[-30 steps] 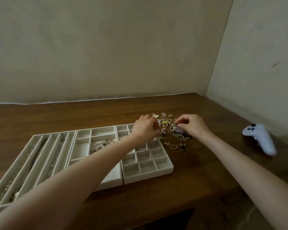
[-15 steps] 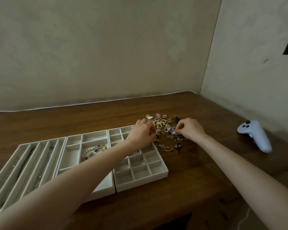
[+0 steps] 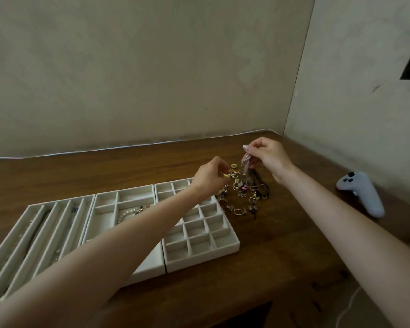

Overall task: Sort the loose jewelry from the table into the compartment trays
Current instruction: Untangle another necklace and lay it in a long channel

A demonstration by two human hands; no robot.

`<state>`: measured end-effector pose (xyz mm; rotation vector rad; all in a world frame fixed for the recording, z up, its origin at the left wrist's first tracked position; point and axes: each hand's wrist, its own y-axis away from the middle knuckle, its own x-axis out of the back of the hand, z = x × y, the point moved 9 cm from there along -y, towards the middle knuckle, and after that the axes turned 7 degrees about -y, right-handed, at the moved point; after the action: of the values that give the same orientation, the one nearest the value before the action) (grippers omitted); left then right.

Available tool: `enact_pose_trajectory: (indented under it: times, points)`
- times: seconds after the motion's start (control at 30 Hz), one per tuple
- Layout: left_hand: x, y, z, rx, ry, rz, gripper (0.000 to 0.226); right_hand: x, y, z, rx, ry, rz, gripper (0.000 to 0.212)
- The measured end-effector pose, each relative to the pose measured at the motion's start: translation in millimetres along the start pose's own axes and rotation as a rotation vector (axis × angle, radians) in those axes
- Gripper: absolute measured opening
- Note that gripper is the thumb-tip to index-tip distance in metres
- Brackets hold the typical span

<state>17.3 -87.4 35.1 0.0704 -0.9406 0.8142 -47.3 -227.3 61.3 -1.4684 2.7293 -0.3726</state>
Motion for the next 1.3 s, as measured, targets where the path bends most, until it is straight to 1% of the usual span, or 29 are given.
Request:
enact_pose_trajectory:
  times: [0.07, 0.13, 0.23, 0.33, 0.4, 0.47, 0.53, 0.63, 0.73, 0.8, 0.93, 1.03, 1.17, 1.3]
  points:
    - [-4, -3, 6, -0.012, 0.026, -0.039, 0.038, -6, 0, -7, 0.017, -0.072, -0.015, 0.010]
    - [-8, -6, 11, -0.015, 0.031, -0.077, 0.042, -12, 1, -14, 0.029, -0.155, -0.035, 0.009]
    - [-10, -8, 16, -0.005, 0.046, -0.108, 0.033, -21, 4, -26, 0.016, -0.320, -0.074, 0.007]
    - [-4, -8, 18, -0.005, 0.098, -0.071, 0.020, -24, 4, -33, 0.013, -0.431, -0.084, 0.008]
    - [0, -9, 15, 0.023, 0.217, -0.044, 0.018, -23, 4, -36, 0.026, -0.438, -0.077, 0.008]
    - [4, -8, 12, 0.054, 0.396, -0.037, 0.019, -20, 3, -35, 0.030, -0.430, -0.058, 0.008]
    - [7, -5, 13, 0.077, 0.577, -0.044, 0.021, -17, 3, -31, 0.017, -0.418, -0.035, 0.008]
    - [12, 0, 13, 0.106, 0.784, -0.044, 0.027, -14, 5, -23, -0.022, -0.411, -0.016, 0.009]
    - [12, 4, 9, 0.141, 0.953, -0.063, 0.029, -18, 7, -18, -0.051, -0.449, -0.050, 0.008]
    - [13, 7, 8, 0.147, 1.015, -0.083, 0.034, -22, 8, -18, -0.054, -0.465, -0.062, 0.008]
    - [26, 12, 5, 0.134, 0.995, -0.068, 0.037, -28, 10, -21, -0.036, -0.427, -0.061, 0.007]
    - [37, 16, 1, 0.131, 0.966, -0.037, 0.029, -37, 12, -24, -0.031, -0.447, -0.093, 0.007]
    - [51, 24, -6, 0.136, 0.785, 0.026, 0.017, -51, 14, -32, 0.003, -0.419, -0.131, 0.009]
    - [60, 34, -13, 0.166, 0.655, 0.034, 0.018, -65, 17, -43, 0.055, -0.397, -0.175, 0.010]
